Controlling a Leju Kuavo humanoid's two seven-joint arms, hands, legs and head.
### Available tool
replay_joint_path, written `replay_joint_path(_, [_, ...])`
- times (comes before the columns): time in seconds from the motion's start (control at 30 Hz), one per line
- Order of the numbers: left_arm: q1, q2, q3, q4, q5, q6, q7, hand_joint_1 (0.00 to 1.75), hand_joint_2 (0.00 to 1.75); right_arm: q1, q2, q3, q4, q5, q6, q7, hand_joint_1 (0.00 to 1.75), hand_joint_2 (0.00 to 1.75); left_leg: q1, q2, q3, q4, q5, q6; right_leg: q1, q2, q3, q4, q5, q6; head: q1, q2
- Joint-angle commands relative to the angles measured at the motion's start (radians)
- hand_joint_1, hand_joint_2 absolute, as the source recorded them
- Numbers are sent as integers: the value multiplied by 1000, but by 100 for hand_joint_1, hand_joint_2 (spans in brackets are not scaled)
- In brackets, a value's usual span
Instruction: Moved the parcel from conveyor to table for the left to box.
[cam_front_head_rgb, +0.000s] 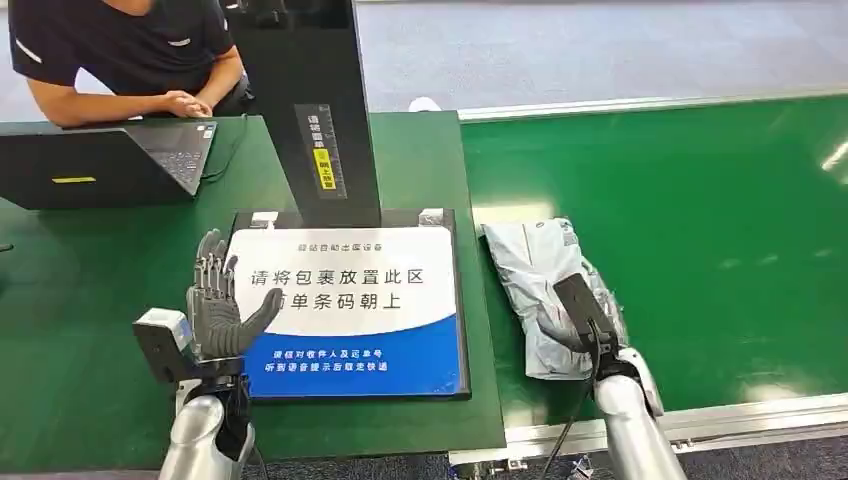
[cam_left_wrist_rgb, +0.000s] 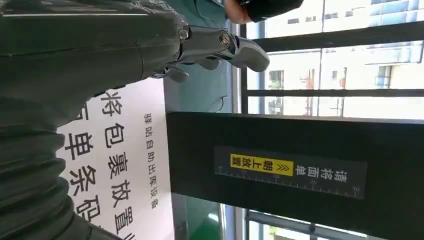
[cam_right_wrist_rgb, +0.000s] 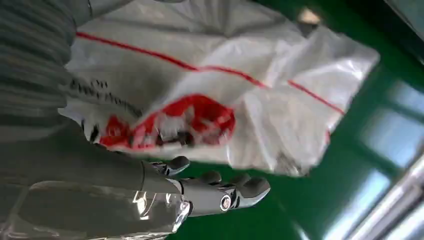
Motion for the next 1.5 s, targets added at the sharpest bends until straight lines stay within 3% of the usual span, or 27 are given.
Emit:
replay_joint_path(0.03, [-71,14,3,89,-2,-15,17,0,175,-56,-43,-81,290,-10,109,40,0,175,-1,-3,4,-3,1,0,0,-3,4,-2,0,-2,0,0])
replay_joint_path(0.33, [-84,15,-9,99,-4,-21,26,0,175,-52,-51,-99,316,-2,142,53,0,175,-1,-5,6,-3,1,0,0,-5,6,-2,0,-2,0,0])
replay_joint_path(0.37, [-86,15,-11,101,-4,-21,27,0,175,-49,-49,-101,309,-1,142,53,17,175,-1,-5,6,-3,2,0,0,-5,6,-3,0,-2,0,0])
replay_joint_path(0.4, [-87,16,-12,103,-4,-21,27,0,175,-45,-46,-102,298,1,141,53,162,175,-1,-5,6,-3,2,0,0,-6,7,-3,1,-2,0,0])
replay_joint_path(0.43, [-87,16,-12,103,-4,-21,27,0,175,-45,-46,-102,298,1,141,53,175,175,0,-3,6,-1,0,0,0,-3,7,-1,0,0,0,0])
replay_joint_path(0.93, [-69,22,-15,99,-4,-23,26,0,175,-19,-33,-103,238,10,139,54,175,175,0,-4,11,-3,1,0,0,-4,11,-3,0,-1,0,0])
replay_joint_path(1.0, [-45,18,-7,71,-2,-15,29,0,175,-9,-25,-86,187,114,-1,80,175,175,0,-3,10,-1,0,1,0,-3,10,-2,-1,0,0,0])
replay_joint_path(1.03, [-36,18,-5,57,-2,-14,29,0,175,-10,-19,-90,174,123,3,90,175,175,0,-4,10,-2,0,0,0,-4,11,-2,-1,-1,0,0])
replay_joint_path(1.07, [-26,15,-1,46,-2,-14,32,0,175,-2,-24,-71,148,241,-123,140,175,175,-1,-3,11,-3,0,0,0,-3,11,-3,-1,-1,0,0])
replay_joint_path(1.1, [-7,10,3,23,-2,-15,32,0,175,12,-1,-93,91,286,-216,100,175,175,0,-2,10,-2,0,0,0,-2,10,-2,-1,-1,0,0])
replay_joint_path(1.23, [5,9,3,9,-1,-15,34,0,175,29,10,-107,40,300,-200,107,175,175,0,-3,7,0,0,1,0,-3,8,-1,-1,1,0,0])
replay_joint_path(1.27, [3,7,4,11,-3,-13,33,0,175,39,12,-111,19,332,-237,91,175,175,-1,-3,6,0,0,1,-1,-3,8,-1,-1,0,0,0])
replay_joint_path(1.37, [1,4,3,18,-8,-9,19,0,175,75,46,-115,-107,335,-409,-96,175,175,-2,0,6,-1,-1,0,-2,-1,6,0,-1,-1,0,0])
replay_joint_path(1.5, [-6,3,-1,40,-6,1,-3,0,175,98,68,-49,-243,370,-448,-186,175,175,-2,-1,4,0,-1,0,-1,-1,3,1,-2,-1,0,0])
